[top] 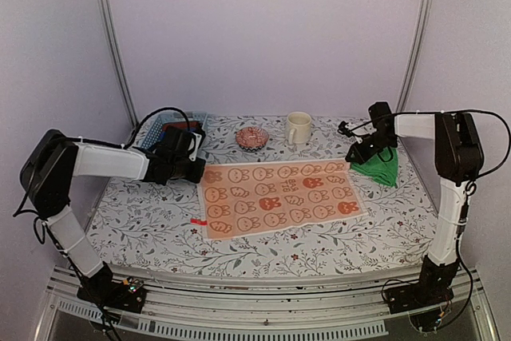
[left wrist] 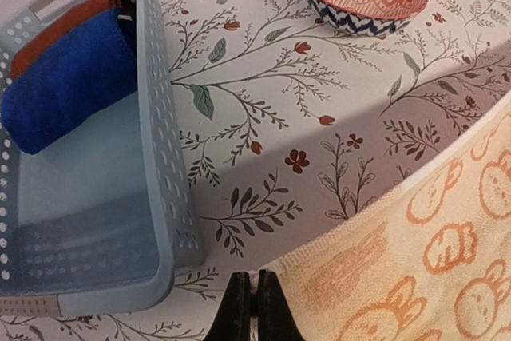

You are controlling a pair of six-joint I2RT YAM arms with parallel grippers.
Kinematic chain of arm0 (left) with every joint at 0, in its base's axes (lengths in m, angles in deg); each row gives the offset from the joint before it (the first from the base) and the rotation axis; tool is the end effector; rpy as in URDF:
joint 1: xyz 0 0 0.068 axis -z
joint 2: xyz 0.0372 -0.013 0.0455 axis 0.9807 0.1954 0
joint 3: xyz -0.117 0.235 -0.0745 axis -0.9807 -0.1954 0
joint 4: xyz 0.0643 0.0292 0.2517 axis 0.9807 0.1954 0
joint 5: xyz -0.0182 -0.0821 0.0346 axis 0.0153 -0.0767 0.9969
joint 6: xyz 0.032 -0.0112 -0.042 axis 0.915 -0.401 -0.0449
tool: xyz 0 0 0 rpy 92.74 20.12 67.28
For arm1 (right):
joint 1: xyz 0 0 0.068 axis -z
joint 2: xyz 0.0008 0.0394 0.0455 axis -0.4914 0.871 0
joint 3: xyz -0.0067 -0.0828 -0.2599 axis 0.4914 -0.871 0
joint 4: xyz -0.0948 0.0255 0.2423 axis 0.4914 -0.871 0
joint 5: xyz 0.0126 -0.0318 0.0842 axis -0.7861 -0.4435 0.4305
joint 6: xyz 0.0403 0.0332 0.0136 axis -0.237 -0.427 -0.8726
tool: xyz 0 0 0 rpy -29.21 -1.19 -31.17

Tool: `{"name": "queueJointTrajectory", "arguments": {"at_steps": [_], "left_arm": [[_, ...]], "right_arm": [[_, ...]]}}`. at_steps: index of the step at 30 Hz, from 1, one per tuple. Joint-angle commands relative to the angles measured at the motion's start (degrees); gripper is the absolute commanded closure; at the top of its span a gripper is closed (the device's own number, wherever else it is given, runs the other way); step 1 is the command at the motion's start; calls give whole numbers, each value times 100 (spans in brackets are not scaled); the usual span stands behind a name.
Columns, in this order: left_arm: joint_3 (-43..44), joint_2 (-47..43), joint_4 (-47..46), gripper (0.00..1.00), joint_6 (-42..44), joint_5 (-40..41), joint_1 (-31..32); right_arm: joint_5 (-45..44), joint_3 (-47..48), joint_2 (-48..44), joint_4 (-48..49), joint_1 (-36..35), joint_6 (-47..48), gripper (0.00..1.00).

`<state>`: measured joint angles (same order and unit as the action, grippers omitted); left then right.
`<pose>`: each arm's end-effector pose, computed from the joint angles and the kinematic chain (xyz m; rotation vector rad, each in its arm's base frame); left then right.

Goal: Roll the towels
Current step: Fold the towel at the center of the board.

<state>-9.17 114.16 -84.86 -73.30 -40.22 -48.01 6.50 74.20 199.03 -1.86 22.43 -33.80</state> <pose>0.3092 -0.1732 0.1763 0.3415 2.2650 -0.0425 0.4327 0.0662 0.1683 -0.9403 2.3990 0.3442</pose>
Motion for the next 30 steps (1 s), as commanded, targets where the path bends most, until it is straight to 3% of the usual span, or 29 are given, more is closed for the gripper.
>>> {"name": "queueJointTrajectory", "arguments": {"at_steps": [1, 12, 16, 19, 30], "left_arm": [[-207, -293, -173, 100, -9, -307, -110], [-449, -574, 267, 100, -8, -1402, -57], [-289, -642, 1029, 100, -59, -1865, 76], [-7, -625, 1799, 100, -113, -1694, 265], [-71, -792, 2752, 100, -71, -2082, 479]], "right_arm": [[291, -425, -587, 234, 113, 231, 96], [414, -1010, -942, 274, 112, 614, 95], [441, -1201, -1083, 247, 113, 690, 95], [539, -1312, -1175, 177, 130, 706, 95], [523, -2011, -1647, 106, 297, 799, 95]]}}
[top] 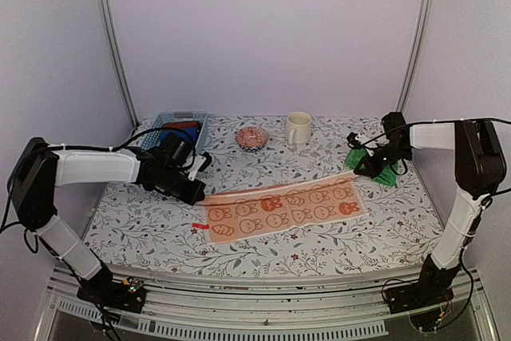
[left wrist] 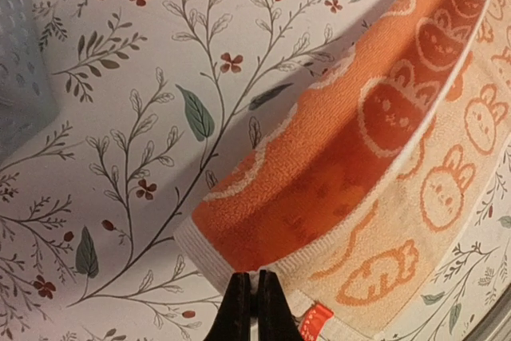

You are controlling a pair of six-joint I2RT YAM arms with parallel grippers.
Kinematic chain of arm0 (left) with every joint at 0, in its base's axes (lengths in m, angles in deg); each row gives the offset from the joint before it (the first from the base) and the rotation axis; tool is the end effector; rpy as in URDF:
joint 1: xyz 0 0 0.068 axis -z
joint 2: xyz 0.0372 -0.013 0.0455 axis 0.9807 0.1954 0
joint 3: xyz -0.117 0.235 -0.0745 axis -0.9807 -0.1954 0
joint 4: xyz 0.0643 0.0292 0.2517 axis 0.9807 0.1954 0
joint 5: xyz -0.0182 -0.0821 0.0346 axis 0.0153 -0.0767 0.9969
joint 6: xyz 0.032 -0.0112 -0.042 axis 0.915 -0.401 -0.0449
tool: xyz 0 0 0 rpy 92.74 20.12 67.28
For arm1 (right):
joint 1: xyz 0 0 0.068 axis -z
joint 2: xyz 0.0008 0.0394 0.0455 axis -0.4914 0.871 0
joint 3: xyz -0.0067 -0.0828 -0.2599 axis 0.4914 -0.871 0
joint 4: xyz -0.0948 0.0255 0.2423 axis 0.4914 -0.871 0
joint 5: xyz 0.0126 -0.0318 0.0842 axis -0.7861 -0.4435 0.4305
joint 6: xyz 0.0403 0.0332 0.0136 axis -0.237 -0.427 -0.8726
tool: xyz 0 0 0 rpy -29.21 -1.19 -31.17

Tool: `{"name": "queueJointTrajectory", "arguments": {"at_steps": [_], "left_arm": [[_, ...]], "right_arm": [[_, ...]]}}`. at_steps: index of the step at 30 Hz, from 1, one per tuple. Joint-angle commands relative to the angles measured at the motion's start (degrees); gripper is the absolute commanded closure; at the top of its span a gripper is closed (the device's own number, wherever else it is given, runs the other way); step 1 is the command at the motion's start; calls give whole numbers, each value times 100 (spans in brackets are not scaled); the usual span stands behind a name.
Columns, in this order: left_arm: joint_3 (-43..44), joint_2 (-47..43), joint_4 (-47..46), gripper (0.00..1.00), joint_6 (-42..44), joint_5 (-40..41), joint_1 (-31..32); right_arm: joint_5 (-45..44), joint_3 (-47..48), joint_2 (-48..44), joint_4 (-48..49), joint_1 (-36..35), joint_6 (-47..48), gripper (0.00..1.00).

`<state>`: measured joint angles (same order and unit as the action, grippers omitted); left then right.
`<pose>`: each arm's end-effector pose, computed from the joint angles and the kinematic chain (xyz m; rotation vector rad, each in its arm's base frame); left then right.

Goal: Roll the towels
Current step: Fold the towel at the center of the board.

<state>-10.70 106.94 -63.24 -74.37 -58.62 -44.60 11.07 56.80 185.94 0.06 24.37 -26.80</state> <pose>0.2550 -0.1756 0.1812 0.6146 2.5642 -0.3430 0.3680 0.0482 0.1728 -1.0548 2.3433 0.4044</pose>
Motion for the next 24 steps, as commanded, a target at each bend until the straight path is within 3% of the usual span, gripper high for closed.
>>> {"name": "queueJointTrajectory", "arguments": {"at_steps": [1, 12, 24], "left_arm": [[118, -37, 676, 100, 76, -230, 166], [517, 305, 1300, 100, 418, 159, 620], [484, -109, 1610, 100, 534, 221, 742]], "right_arm": [[67, -327, -399, -100, 124, 108, 96], [193, -939, -827, -202, 154, 264, 96], [537, -1281, -1381, -708, 317, 668, 96]]}}
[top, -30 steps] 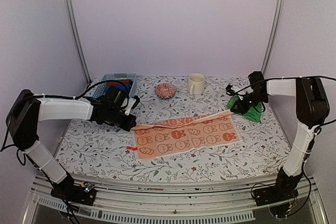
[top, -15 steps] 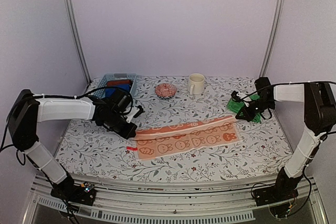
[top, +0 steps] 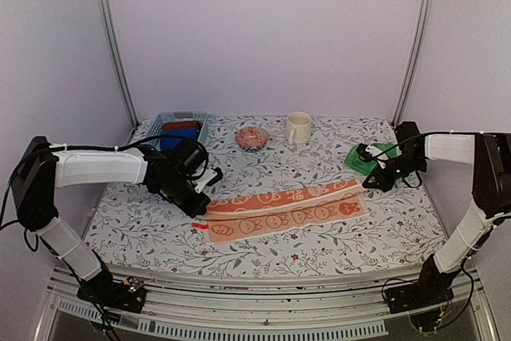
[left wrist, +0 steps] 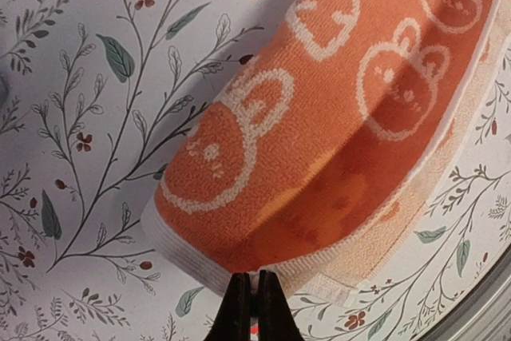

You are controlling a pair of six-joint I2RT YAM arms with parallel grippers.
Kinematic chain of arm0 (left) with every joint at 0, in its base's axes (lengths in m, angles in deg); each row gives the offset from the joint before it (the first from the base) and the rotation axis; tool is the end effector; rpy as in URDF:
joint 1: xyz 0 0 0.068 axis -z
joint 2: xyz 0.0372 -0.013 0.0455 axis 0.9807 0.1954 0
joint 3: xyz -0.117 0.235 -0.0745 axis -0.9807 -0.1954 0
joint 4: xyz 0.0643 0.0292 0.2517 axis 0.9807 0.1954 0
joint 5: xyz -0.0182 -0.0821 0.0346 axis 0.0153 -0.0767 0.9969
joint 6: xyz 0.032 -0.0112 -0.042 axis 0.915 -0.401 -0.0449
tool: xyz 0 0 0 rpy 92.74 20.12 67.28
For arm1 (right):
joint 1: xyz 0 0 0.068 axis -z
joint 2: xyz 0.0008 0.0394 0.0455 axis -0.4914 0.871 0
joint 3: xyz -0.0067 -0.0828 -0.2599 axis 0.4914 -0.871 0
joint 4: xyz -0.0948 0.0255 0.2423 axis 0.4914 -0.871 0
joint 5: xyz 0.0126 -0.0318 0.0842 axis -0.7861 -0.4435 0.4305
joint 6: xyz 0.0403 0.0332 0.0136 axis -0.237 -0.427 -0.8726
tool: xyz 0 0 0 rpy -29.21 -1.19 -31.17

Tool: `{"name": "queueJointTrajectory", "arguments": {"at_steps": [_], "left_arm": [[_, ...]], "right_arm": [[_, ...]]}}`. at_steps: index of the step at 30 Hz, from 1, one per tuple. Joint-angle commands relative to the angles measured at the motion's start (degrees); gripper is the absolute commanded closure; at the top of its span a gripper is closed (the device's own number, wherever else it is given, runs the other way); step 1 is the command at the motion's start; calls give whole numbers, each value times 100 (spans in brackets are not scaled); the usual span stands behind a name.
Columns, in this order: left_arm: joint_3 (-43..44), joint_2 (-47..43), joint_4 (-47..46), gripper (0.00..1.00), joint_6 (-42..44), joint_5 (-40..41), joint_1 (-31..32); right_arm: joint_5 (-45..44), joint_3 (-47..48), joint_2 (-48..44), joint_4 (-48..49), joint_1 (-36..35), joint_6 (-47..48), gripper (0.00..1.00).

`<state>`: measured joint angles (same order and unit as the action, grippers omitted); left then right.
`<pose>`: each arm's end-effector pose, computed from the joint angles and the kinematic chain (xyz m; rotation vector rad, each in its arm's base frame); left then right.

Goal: Roll the towels
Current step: Fold the towel at the center of the board.

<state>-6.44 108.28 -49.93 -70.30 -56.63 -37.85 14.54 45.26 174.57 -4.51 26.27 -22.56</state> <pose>0.2283 -0.1990 0.1842 0.8928 2.6633 -0.2338 0.3092 0.0346 0.1790 -1.1057 2.3525 0.4851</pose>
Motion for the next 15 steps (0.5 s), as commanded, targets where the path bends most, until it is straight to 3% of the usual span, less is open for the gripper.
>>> {"name": "queueJointTrajectory", "arguments": {"at_steps": [1, 15], "left_arm": [[38, -250, 287, 100, 137, -43, 75], [69, 96, 567, 100, 214, -288, 468]], "right_arm": [[175, -158, -263, -261, 145, 268, 96], [200, -570, -261, -265, 193, 584, 96]]}}
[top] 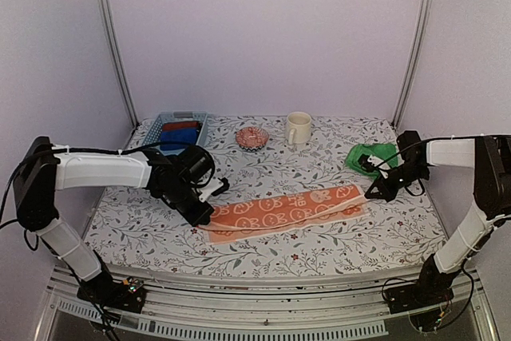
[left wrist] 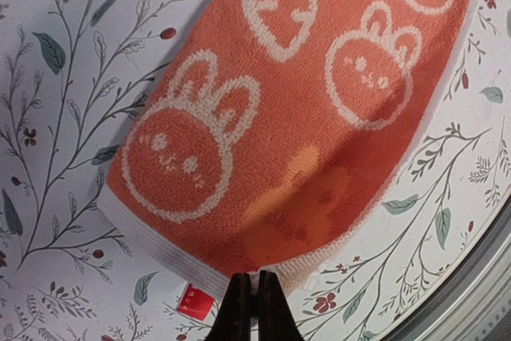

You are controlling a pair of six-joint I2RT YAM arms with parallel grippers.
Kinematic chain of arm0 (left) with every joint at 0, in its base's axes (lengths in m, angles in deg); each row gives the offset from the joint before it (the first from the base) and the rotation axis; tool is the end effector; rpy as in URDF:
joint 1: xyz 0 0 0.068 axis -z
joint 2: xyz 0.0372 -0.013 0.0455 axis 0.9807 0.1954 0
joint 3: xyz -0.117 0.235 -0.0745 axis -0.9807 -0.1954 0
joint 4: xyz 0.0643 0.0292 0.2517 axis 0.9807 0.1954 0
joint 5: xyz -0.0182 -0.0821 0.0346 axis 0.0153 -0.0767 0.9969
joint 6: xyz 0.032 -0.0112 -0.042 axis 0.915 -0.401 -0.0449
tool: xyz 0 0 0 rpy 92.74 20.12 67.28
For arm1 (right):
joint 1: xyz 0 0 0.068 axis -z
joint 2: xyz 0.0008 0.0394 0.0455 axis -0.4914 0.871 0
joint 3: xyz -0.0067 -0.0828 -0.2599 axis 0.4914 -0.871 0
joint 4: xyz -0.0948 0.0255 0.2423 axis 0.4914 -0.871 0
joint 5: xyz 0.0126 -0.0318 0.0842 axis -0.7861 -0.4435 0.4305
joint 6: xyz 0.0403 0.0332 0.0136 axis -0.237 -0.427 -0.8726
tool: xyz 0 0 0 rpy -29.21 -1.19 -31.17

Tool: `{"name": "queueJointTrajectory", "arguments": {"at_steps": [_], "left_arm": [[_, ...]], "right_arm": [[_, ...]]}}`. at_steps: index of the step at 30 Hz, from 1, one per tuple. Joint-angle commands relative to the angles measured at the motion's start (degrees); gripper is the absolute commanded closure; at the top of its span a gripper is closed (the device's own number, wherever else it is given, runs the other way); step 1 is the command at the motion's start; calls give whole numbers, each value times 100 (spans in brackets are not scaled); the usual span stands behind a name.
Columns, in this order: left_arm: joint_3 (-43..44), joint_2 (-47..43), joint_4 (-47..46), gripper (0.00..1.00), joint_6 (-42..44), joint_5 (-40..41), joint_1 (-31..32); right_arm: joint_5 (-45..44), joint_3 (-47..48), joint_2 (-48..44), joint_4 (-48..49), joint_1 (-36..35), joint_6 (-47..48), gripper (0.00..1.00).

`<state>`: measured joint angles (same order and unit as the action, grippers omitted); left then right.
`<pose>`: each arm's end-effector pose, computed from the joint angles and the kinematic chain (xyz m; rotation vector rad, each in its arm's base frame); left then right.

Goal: Roll the towels
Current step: Fold the towel at the center of the board.

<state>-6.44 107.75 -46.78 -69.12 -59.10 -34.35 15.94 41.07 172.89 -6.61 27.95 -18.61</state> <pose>0.2101 -0.2092 0.1848 1.0301 2.6765 -0.2777 0.2896 0.0257 0.1673 -1.1478 2.3749 0.5313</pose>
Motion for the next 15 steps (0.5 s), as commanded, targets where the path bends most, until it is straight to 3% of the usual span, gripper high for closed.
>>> {"name": "queueJointTrajectory", "arguments": {"at_steps": [1, 15], "left_arm": [[48, 159, 260, 100, 88, -37, 132], [-89, 150, 239, 100, 109, -136, 300]], "right_arm": [[32, -179, -85, -48, 20, 232, 96], [-127, -575, -38, 139, 25, 554, 95]]}}
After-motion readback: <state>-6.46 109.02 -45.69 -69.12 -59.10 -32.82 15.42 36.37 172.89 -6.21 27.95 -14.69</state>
